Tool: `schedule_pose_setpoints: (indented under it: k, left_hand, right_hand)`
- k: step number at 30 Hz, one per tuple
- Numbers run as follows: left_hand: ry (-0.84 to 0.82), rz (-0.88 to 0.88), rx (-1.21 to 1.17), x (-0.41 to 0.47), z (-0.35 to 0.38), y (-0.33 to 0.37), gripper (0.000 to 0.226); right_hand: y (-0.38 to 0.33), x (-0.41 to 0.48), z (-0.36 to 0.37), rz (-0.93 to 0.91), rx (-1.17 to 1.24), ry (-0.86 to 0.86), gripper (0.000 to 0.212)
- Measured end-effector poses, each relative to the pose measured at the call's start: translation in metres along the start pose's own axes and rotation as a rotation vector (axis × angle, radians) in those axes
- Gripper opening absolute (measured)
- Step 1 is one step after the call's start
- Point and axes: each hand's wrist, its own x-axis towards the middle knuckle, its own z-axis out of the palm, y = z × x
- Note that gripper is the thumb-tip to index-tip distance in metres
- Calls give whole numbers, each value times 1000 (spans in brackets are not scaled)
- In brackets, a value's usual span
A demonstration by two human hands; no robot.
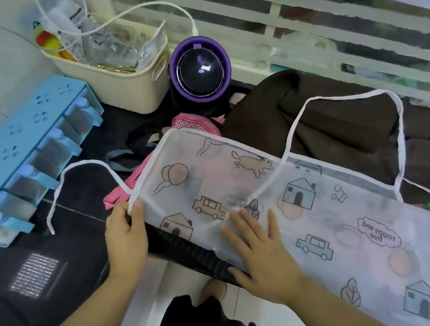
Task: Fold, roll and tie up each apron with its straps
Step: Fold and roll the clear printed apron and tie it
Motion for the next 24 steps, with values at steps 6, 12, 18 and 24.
schedule_pose_setpoints:
  k: [6, 12, 18, 24]
  left_hand:
    - [20, 126, 54, 22, -6, 20, 27]
    - [165, 121, 372, 28, -11, 9, 23]
    - [-200, 937, 580, 12, 42, 32, 25]
    - [-404, 1082, 972, 12, 99, 45, 55]
  right_hand:
    - [7, -13, 13, -2, -78, -23, 73]
    - [8, -21, 7, -47, -26, -20, 63]
    - [43, 13, -34, 414, 183, 220, 56]
    - [104, 32, -55, 755, 190, 114, 27]
